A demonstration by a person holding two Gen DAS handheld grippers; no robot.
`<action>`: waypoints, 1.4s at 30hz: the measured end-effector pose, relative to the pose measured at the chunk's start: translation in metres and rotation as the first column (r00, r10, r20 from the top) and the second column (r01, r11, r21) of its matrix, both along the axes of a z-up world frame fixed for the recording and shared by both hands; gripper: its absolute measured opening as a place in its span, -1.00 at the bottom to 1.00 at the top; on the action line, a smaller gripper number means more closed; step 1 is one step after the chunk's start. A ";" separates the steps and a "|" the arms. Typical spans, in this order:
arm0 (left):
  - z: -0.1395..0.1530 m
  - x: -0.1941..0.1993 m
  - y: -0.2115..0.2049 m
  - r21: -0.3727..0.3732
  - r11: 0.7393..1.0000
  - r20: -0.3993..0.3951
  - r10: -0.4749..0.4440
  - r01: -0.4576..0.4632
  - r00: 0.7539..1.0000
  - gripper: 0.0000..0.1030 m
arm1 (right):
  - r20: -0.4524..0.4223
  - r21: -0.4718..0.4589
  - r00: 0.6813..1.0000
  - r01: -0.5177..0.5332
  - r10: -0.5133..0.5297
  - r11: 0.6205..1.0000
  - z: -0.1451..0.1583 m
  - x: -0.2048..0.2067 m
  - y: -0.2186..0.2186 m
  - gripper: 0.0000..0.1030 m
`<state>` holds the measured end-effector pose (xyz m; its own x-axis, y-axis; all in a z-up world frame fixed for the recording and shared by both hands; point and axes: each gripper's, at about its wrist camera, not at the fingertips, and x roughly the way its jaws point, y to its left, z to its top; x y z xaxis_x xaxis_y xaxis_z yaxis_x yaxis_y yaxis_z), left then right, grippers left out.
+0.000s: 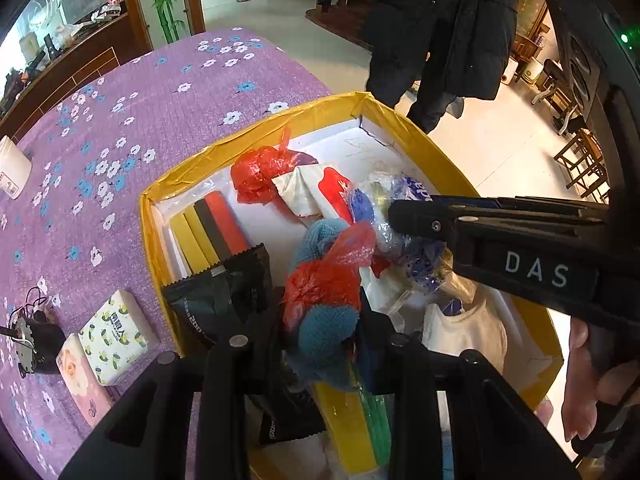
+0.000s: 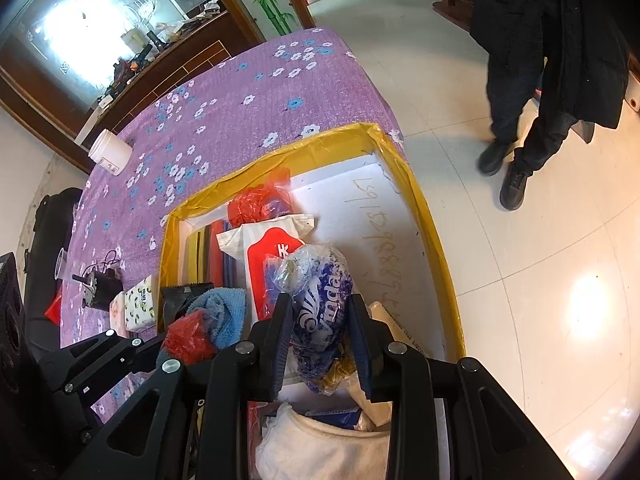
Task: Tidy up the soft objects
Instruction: 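Carry the glove and wrapped roll into the tray and release both, then move both grippers back over the tissue packs on the table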
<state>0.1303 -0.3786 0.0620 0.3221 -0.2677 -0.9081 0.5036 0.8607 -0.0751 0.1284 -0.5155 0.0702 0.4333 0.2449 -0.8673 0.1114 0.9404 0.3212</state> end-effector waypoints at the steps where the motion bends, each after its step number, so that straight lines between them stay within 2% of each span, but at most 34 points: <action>1: 0.000 0.000 0.000 0.000 1.000 0.001 -0.001 0.001 1.000 -0.37 | 0.001 0.000 1.000 -0.001 0.001 1.000 0.001 -0.001 0.000 -0.38; 4: 0.002 -0.003 0.001 0.000 1.000 0.013 0.000 0.000 1.000 -0.23 | 0.000 0.000 1.000 0.001 -0.001 1.000 0.003 -0.003 0.000 -0.35; 10: 0.009 -0.008 0.004 -0.010 1.000 0.021 0.006 -0.006 1.000 -0.14 | 0.011 -0.001 1.000 0.003 -0.003 1.000 0.010 -0.007 -0.001 -0.31; 24: 0.032 -0.029 0.021 -0.023 1.000 0.072 0.022 -0.020 0.997 -0.06 | 0.063 -0.001 0.998 -0.012 0.012 1.000 0.038 -0.024 0.012 -0.27; 33: 0.046 -0.041 0.052 -0.025 0.997 0.106 0.073 -0.071 0.992 -0.03 | 0.080 0.010 0.994 -0.080 0.079 0.997 0.049 -0.023 0.048 -0.19; 42: 0.045 -0.054 0.111 -0.023 0.984 0.117 0.177 -0.175 0.977 0.12 | 0.082 0.018 0.977 -0.201 0.199 0.979 0.050 -0.015 0.105 -0.15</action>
<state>0.0759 -0.2674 0.1068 0.4698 -0.2084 -0.8578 0.3500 0.9361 -0.0357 0.1134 -0.4103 0.1204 0.4401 0.3555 -0.8246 -0.1051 0.9324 0.3459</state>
